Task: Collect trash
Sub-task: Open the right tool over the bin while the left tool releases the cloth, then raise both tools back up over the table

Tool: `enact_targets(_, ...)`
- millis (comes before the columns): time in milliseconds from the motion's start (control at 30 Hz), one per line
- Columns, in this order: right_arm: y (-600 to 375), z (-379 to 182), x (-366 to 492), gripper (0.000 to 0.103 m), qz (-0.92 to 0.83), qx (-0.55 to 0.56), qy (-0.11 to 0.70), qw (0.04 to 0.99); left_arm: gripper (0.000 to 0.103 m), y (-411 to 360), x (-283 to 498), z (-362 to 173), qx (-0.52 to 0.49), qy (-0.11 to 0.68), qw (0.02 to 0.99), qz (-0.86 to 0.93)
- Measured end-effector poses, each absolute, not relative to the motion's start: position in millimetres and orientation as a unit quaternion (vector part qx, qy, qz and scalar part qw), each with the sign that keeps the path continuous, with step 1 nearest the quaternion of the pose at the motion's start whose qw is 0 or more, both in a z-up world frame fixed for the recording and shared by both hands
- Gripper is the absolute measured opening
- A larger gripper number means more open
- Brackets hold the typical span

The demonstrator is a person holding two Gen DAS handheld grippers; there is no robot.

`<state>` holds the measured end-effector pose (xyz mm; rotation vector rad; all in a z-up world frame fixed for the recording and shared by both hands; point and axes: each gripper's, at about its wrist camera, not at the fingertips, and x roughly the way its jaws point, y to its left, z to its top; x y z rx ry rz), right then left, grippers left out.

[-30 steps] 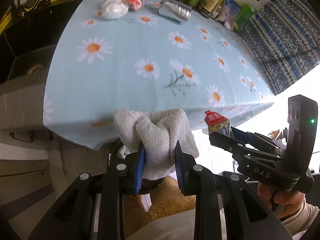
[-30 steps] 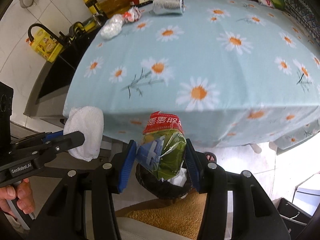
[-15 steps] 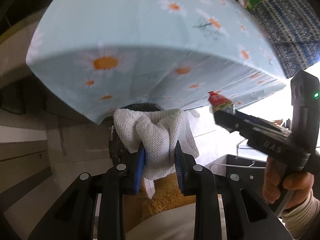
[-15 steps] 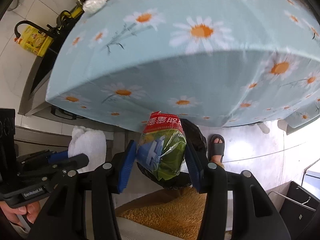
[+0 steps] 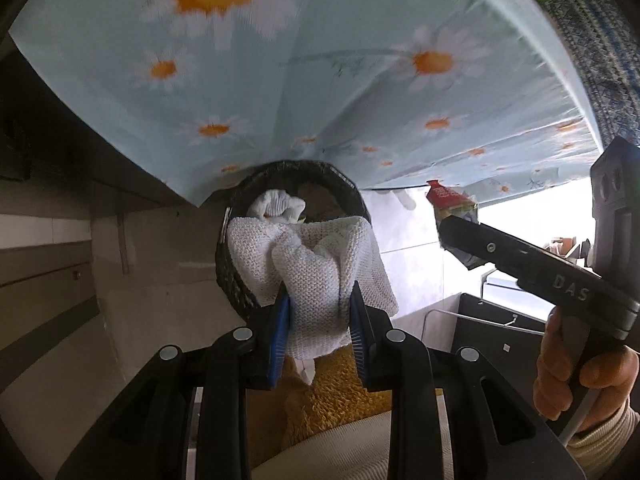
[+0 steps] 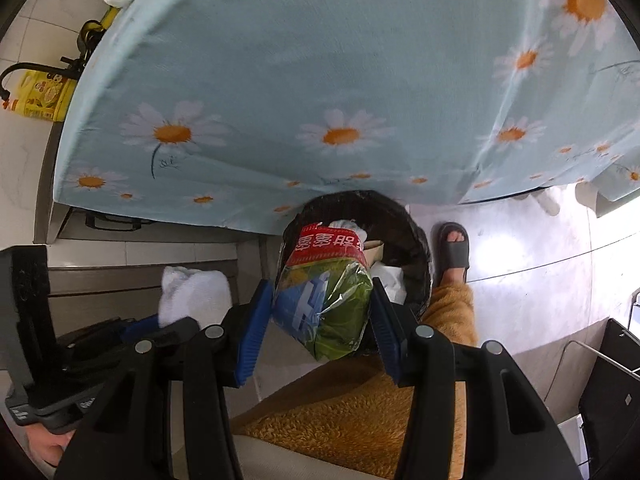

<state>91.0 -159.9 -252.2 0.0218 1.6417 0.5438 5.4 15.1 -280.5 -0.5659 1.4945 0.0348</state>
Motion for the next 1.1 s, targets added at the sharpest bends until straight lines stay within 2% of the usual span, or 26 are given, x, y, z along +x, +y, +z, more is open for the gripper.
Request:
enact_targets(367, -159, -265, 98, 0.051, 0.241, 0.024, 0.735, 0.633, 0.029, 8, 9, -296, -0.260, 0.688, 0.677, 0.025)
enact_targets(400, -159, -265, 99, 0.055, 0.242, 0.026, 0.735, 0.633, 0.030, 8, 10, -295, -0.260, 0.688, 0.677, 0.026)
enact_targets(433, -159, -265, 100, 0.060, 0.243, 0.031, 0.736, 0.631, 0.032, 9, 11, -296, -0.260, 0.689, 0.676, 0.026)
enact_targets(500, -161, -266, 102, 0.060, 0.242, 0.042, 0.739, 0.628, 0.047, 9, 11, -297, -0.261, 0.693, 0.672, 0.030)
enact_targets(533, -162, -266, 103, 0.060, 0.241, 0.044, 0.739, 0.627, 0.048, 10, 12, -297, -0.265, 0.693, 0.670, 0.030)
enact_targets(1100, -160, -239, 101, 0.060, 0.245, 0.040, 0.720, 0.648, 0.048, 18, 10, -279, -0.268, 0.677, 0.685, 0.032)
